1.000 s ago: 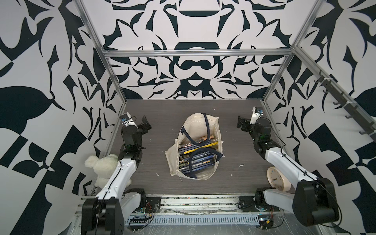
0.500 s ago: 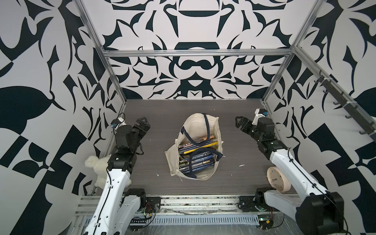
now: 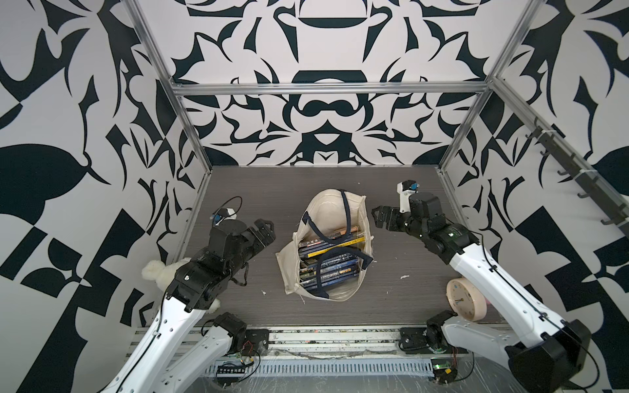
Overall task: Take out the books from the canvas bag
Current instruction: Adjust the canvas bag at the center of the board.
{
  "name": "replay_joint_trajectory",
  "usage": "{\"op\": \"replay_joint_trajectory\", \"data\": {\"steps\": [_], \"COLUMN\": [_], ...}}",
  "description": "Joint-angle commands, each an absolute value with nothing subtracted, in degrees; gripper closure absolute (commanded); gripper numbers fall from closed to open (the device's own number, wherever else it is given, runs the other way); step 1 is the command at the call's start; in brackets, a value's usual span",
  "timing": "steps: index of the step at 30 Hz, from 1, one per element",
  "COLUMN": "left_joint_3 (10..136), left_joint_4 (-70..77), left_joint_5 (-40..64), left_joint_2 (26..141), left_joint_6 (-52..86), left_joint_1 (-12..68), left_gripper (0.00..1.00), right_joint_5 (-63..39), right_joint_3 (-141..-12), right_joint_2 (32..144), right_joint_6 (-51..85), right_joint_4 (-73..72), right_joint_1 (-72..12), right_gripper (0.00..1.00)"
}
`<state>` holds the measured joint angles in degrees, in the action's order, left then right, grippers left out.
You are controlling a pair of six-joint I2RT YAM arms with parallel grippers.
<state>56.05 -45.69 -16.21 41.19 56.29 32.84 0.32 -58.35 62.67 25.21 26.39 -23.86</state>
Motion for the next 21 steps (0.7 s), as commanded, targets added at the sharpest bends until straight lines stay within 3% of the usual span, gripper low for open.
{"op": "replay_joint_trajectory", "data": {"steps": [1,12,21], "left_joint_3": [57.99,67.15,66.21], "left_joint_4": [-53.08,-62.52,-61.61], "left_joint_5": [-19.12,-32.44,-32.52], "left_joint_2": [41.42,53.20,57.38], "left_joint_6": [61.11,69.47,71.35], "left_joint_1": [37.55,60.76,63.72], "left_gripper": [0.01,0.01,0.01], "right_joint_5": [1.41,-0.73,-1.59], "right_joint_3": [-62.28,-66.04,-66.72], "right_joint_2": [61.10,60.82,60.16], "right_joint_6": [23.18,21.67,19.62], "right_joint_4": [30.17,34.44,36.46], "right_joint_1": [-24.74,-26.69,-30.33], "right_gripper": [0.00,0.00,0.00]}}
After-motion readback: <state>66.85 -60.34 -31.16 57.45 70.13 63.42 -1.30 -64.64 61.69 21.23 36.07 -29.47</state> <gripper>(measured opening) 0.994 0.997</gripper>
